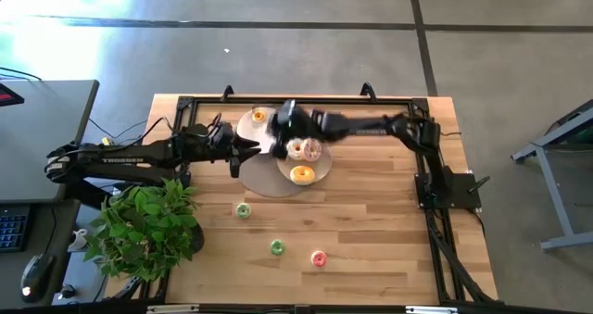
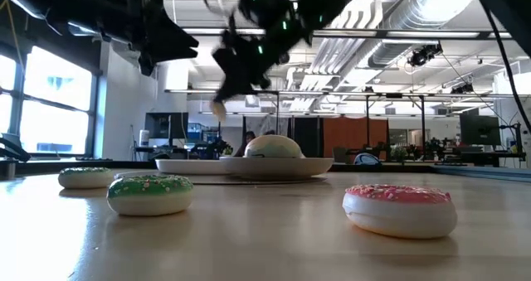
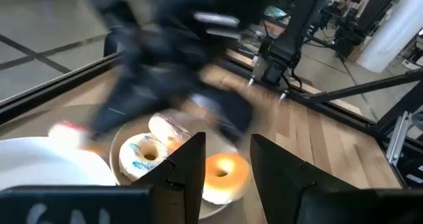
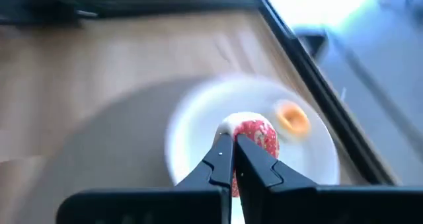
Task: Pick & Place donuts
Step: Put the top small pink doughnut on the white plate, then put the small pink doughnut on the white plate
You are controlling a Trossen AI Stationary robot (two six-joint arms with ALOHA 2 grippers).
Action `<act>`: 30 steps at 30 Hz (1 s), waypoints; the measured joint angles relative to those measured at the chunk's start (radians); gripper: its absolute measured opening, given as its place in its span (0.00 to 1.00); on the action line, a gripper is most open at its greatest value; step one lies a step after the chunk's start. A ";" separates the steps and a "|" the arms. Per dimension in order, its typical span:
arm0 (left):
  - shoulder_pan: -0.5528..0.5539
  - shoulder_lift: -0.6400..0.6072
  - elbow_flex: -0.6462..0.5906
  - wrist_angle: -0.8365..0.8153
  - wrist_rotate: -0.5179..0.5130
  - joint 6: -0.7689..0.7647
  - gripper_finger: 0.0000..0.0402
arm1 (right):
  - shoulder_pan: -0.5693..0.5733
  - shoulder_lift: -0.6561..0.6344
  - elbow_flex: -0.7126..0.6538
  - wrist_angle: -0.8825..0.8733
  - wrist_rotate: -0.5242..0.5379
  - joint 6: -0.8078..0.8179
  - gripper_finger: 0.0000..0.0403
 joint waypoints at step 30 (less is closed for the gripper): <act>0.000 0.012 0.000 -0.047 -0.009 0.045 0.30 | -0.150 0.102 0.001 0.044 -0.299 0.081 0.27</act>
